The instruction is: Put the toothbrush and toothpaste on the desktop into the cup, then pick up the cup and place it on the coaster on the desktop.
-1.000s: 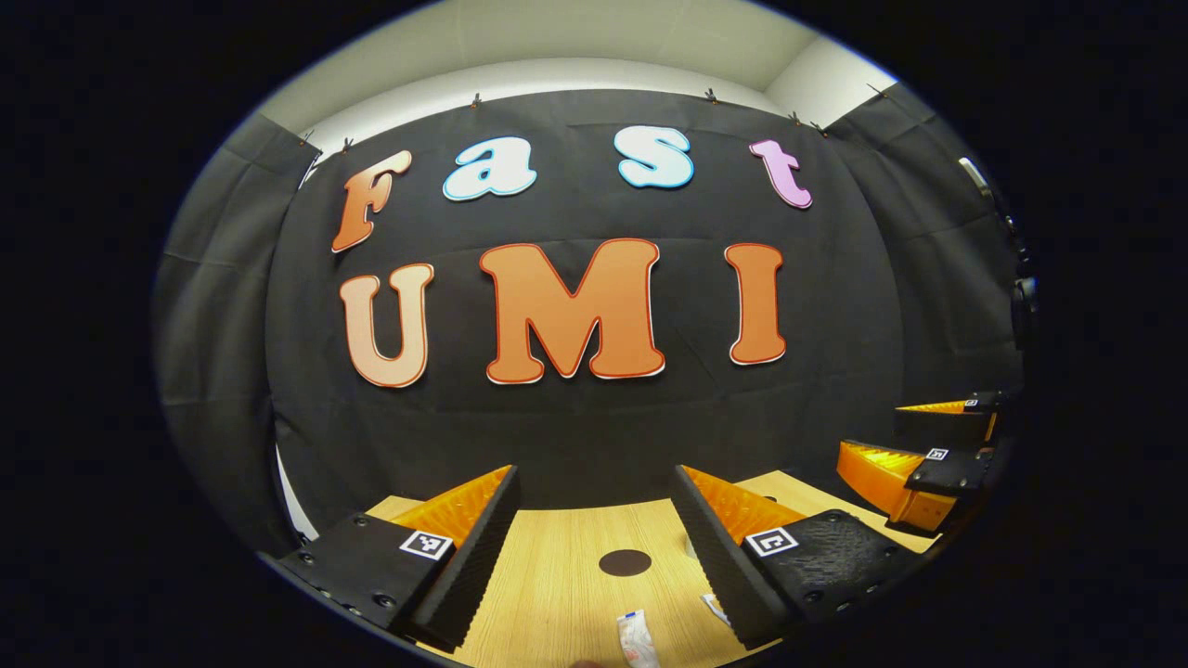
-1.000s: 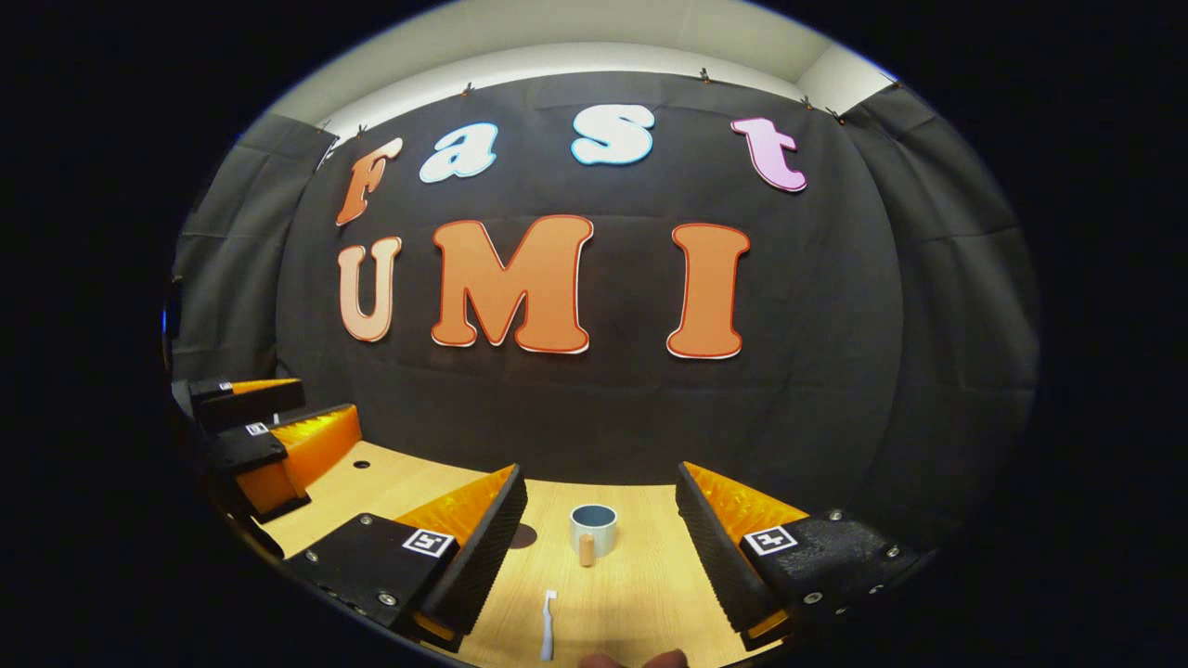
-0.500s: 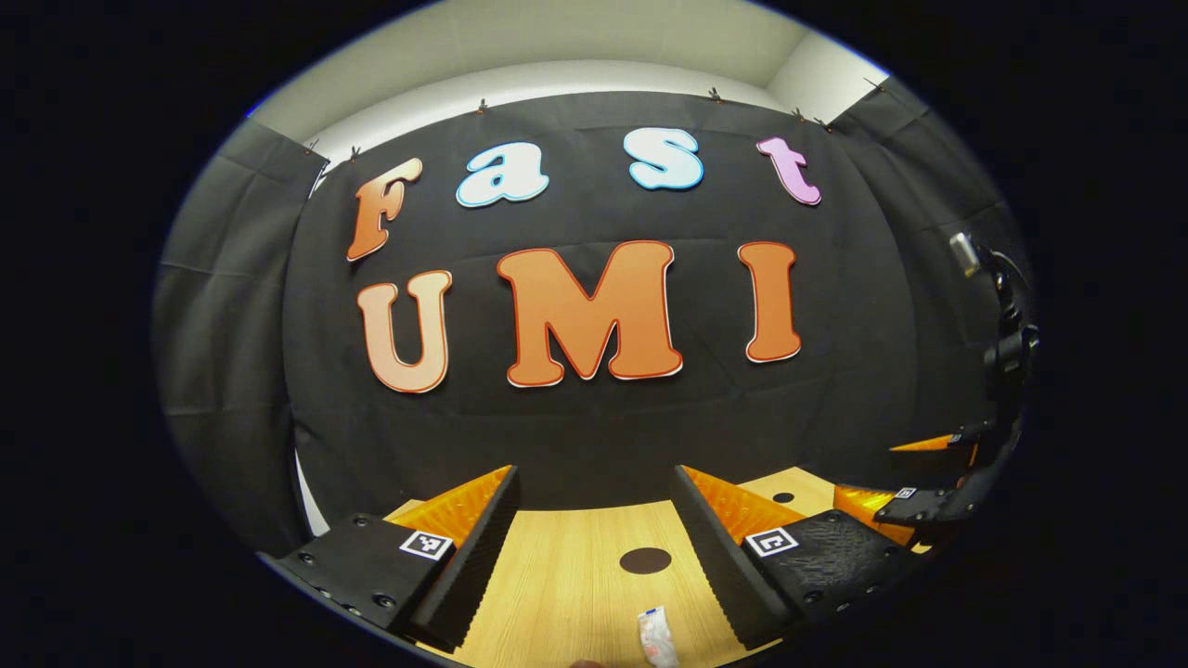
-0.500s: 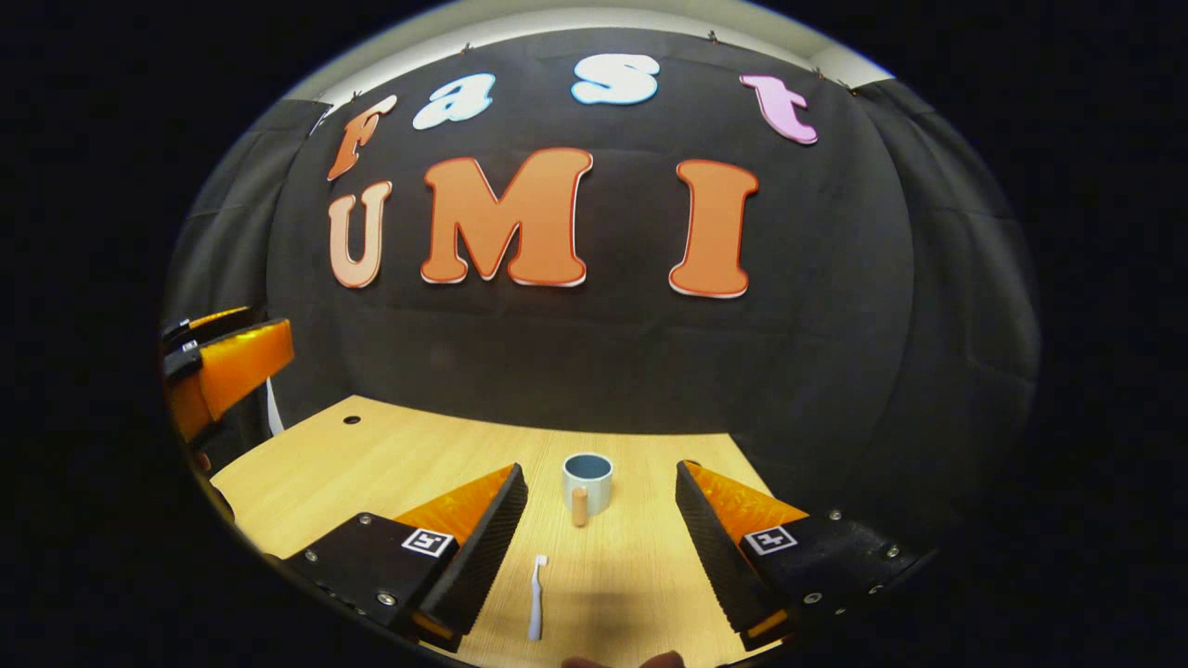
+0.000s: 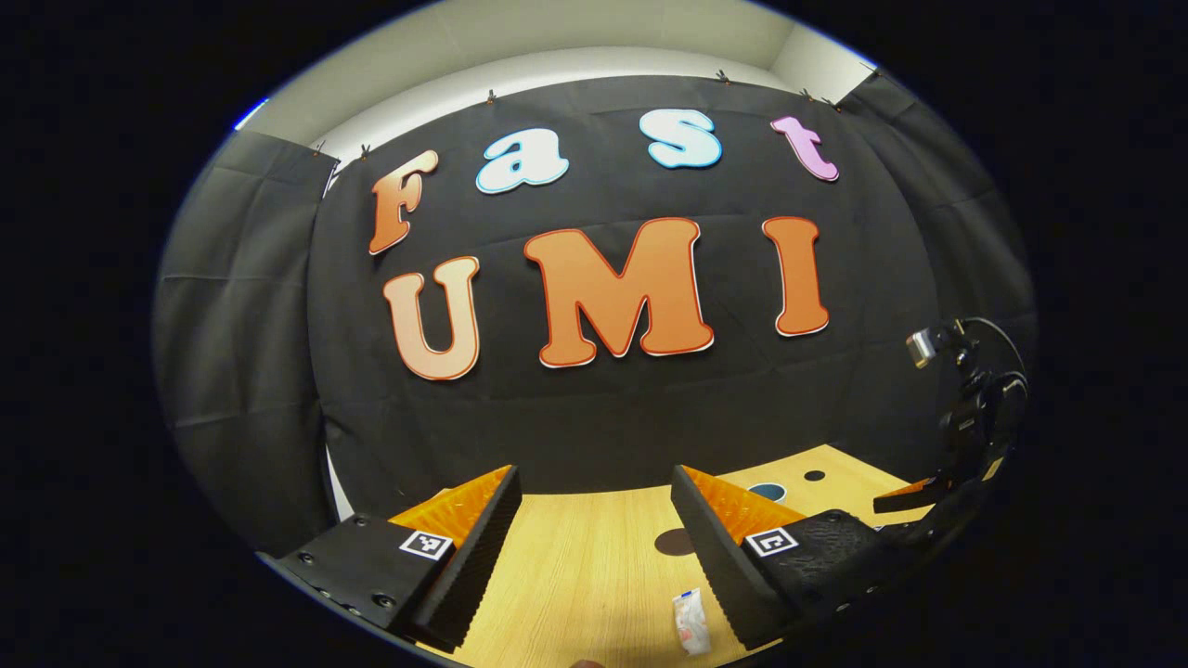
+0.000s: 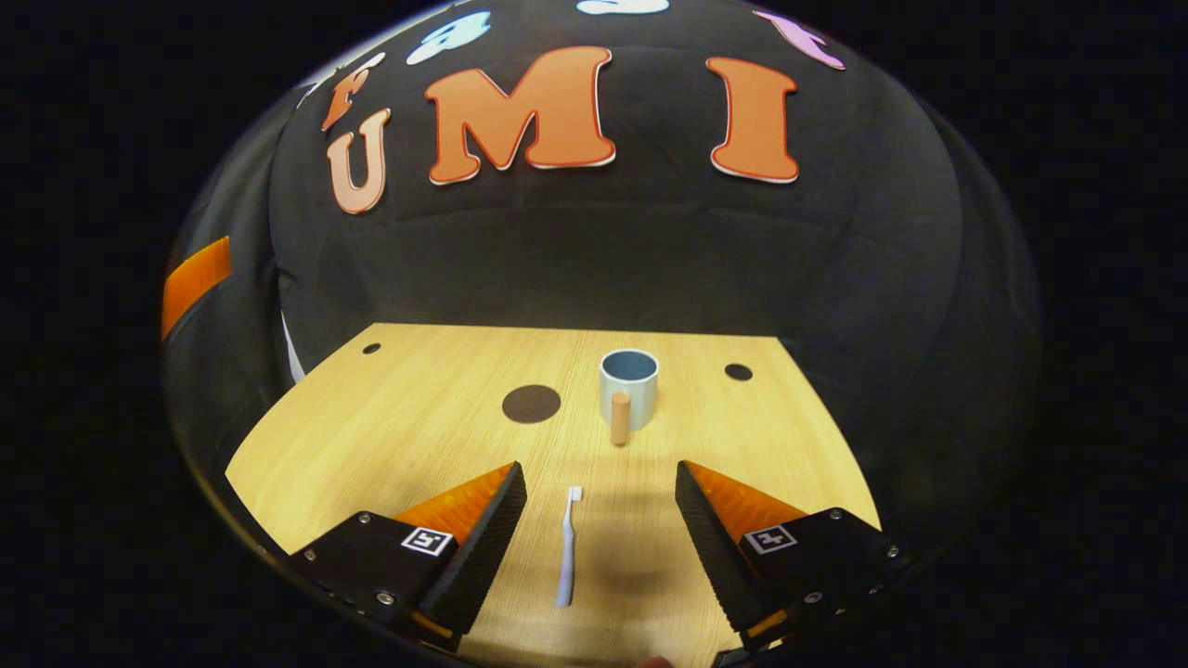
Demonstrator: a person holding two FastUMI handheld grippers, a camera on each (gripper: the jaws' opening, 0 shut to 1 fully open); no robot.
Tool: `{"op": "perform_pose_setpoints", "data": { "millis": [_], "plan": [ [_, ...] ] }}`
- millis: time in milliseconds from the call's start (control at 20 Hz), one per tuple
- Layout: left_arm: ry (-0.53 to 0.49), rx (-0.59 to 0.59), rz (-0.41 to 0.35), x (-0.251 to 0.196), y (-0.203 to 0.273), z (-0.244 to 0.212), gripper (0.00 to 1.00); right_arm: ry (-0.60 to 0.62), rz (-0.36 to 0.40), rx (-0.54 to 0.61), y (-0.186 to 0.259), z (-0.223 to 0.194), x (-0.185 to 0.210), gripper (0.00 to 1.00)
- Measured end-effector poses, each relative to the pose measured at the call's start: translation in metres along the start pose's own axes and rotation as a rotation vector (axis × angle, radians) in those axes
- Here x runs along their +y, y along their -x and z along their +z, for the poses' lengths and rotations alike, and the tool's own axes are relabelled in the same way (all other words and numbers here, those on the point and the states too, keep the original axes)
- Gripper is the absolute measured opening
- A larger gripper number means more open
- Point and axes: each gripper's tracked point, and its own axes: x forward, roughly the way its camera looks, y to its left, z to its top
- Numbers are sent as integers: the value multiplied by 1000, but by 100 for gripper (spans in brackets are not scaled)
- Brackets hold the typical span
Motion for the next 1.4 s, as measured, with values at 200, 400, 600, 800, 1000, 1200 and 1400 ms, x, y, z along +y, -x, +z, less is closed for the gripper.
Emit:
{"op": "perform_pose_setpoints", "data": {
  "millis": [200, 400, 600, 800, 1000, 1200, 1400],
  "plan": [
    [-27, 38, 29, 10, -3, -11, 98, -7, 26, 112, -17, -23, 9, 98],
    [-43, 81, 47, 16, -4, -25, 98, 5, 40, 211, -34, -46, 13, 96],
    [-59, 148, 78, 29, -5, -45, 98, 12, 53, 346, -44, -68, 20, 92],
    [-61, 206, 110, 39, -6, -64, 99, 18, 60, 443, -61, -92, 29, 88],
    [-49, 282, 123, 45, -5, -88, 99, 61, 47, 545, -72, -117, 29, 82],
    [-42, 327, 139, 48, -4, -98, 99, 95, 29, 627, -77, -133, 29, 70],
    [-43, 349, 147, 52, -3, -109, 99, 122, 23, 695, -81, -144, 31, 49]
  ]
}}
